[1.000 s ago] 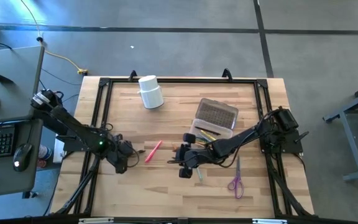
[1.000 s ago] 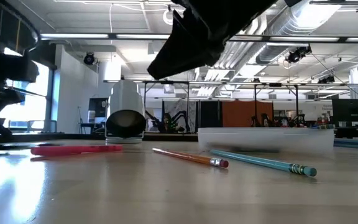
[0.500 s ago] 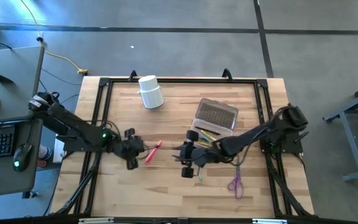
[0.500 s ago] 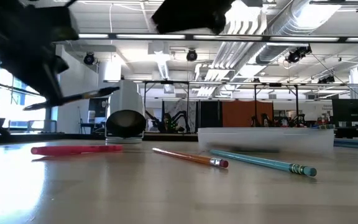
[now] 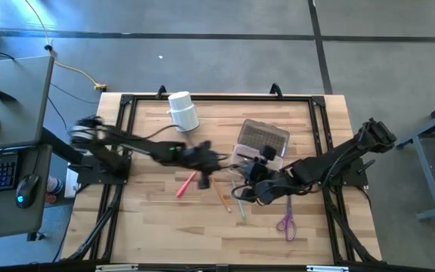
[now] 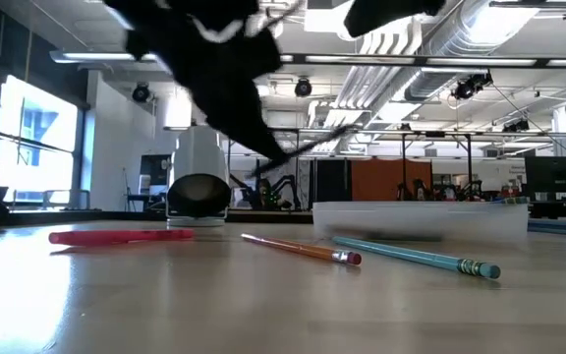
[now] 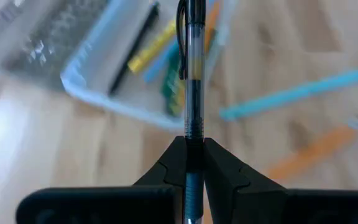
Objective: Pick & place school supplies into a supply box
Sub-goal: Put the black pen into the supply box
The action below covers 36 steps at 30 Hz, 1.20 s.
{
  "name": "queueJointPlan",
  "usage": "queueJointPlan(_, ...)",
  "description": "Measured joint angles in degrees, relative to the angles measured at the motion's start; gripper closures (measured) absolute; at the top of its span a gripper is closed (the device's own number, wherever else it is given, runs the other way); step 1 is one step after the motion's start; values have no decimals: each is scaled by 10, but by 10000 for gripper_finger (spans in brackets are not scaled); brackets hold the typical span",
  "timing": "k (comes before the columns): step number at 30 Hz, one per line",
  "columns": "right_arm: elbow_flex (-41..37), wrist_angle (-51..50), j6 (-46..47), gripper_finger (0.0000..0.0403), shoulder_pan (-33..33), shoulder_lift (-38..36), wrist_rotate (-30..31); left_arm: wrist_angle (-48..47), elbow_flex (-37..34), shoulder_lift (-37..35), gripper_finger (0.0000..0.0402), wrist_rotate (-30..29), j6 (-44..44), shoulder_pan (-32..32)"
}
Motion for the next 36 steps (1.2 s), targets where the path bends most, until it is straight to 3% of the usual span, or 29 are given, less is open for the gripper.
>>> queueJointPlan(6, 0, -80, 72, 290, 0, 0, 25, -58, 185, 171, 337, 1, 48, 21)
queueJointPlan(11, 0, -146, 77, 290, 4, -1, 79, -189, 346, 267, 337, -75, 142, 12)
queueJointPlan(15, 0, -183, 100, 290, 4, -1, 77, -259, 432, 313, 337, -97, 172, 10)
queueJointPlan(20, 0, -196, 112, 290, 9, -1, 72, -297, 466, 328, 337, -144, 238, 6)
queueJointPlan(27, 0, -191, 111, 290, 9, -2, 85, -268, 469, 328, 337, -133, 247, 5)
queueJointPlan(31, -2, -195, 114, 290, 9, -2, 79, -242, 470, 341, 337, -168, 280, 2)
queueJointPlan(36, -2, -201, 114, 290, 9, -1, 71, -225, 470, 351, 330, -134, 315, 1)
